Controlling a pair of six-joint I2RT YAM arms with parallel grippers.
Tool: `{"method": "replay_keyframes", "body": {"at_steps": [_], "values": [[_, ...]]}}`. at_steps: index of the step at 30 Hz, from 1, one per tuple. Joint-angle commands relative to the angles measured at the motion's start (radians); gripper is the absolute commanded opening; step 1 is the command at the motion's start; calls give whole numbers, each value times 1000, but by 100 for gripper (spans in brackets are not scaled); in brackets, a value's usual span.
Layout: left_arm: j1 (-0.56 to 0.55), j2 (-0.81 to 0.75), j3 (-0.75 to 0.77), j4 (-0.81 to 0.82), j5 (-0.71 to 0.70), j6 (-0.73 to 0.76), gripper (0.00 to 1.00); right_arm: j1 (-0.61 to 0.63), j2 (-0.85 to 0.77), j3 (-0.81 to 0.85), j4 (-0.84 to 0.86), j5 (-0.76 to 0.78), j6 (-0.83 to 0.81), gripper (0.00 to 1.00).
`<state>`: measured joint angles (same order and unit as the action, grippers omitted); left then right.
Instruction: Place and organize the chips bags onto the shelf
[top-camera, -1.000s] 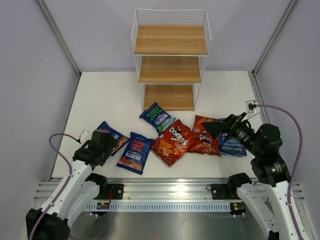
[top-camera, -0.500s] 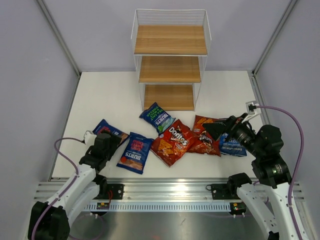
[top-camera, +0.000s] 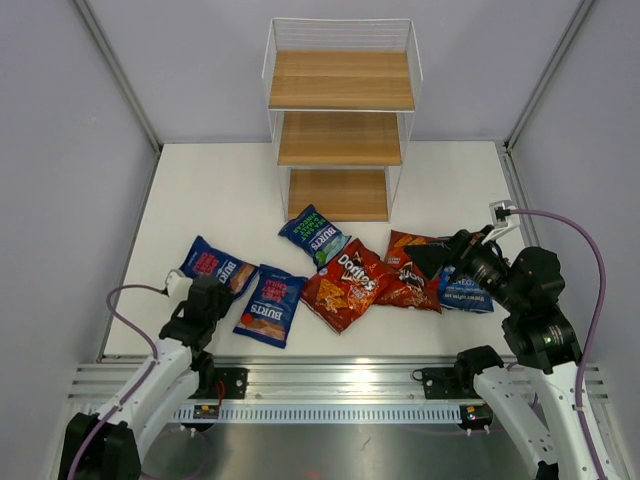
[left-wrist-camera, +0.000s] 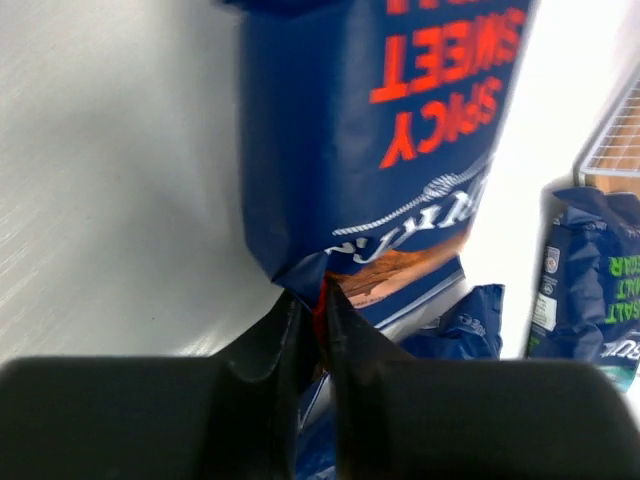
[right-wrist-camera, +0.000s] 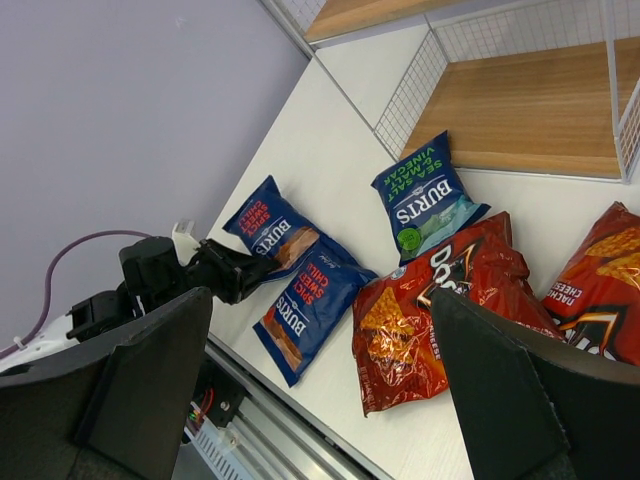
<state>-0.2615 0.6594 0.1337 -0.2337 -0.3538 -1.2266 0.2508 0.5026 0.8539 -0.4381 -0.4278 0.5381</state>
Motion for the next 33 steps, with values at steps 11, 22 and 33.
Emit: {"method": "replay_keyframes", "body": {"at_steps": [11, 22, 33], "values": [[4, -264, 118, -42, -7, 248, 0, 7, 37, -24, 84, -14, 17, 99], [4, -236, 381, -58, 294, 441, 0, 25, 209, -118, 464, -477, 66, 99], [-94, -60, 423, 356, 872, 440, 0, 177, 441, -299, 1020, -212, 737, 100]]}}
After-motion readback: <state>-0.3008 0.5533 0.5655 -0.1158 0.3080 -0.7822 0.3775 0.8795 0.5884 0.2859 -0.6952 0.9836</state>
